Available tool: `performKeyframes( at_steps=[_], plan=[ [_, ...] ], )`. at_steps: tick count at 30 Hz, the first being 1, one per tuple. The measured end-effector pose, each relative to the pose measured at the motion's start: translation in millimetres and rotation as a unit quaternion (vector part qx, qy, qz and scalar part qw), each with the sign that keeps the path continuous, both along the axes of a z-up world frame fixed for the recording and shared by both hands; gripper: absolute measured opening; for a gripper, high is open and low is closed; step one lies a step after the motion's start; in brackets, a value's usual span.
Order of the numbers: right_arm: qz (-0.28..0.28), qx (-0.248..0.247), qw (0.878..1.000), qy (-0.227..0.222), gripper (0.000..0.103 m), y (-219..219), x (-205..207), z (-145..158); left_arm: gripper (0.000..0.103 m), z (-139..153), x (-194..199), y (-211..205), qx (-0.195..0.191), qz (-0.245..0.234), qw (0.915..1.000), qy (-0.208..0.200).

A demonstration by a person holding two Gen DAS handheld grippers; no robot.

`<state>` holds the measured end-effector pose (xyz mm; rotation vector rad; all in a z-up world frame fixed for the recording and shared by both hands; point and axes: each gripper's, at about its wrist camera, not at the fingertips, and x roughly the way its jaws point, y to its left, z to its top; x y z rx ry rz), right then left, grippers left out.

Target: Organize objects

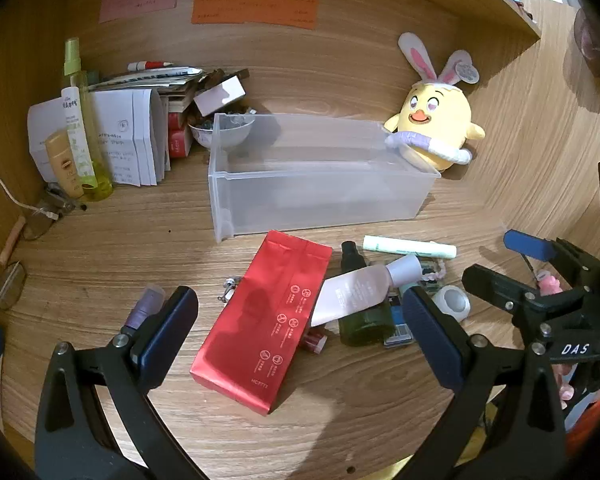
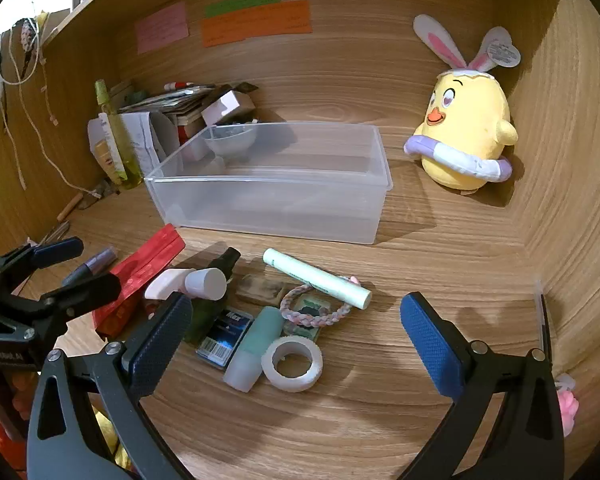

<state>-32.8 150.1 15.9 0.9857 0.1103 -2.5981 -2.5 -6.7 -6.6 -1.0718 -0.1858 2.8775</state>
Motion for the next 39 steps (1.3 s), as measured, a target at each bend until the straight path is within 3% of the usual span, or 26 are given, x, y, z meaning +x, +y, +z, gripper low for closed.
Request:
performKeyframes(
  at_steps=[39],
  plan=[
    [0.003,-0.007,1.000,0.002,0.103,-2.6,4.8,5.8,0.103,7.7,1.1,0.4,-0.005,0.001,1.0000,0.007]
  ],
)
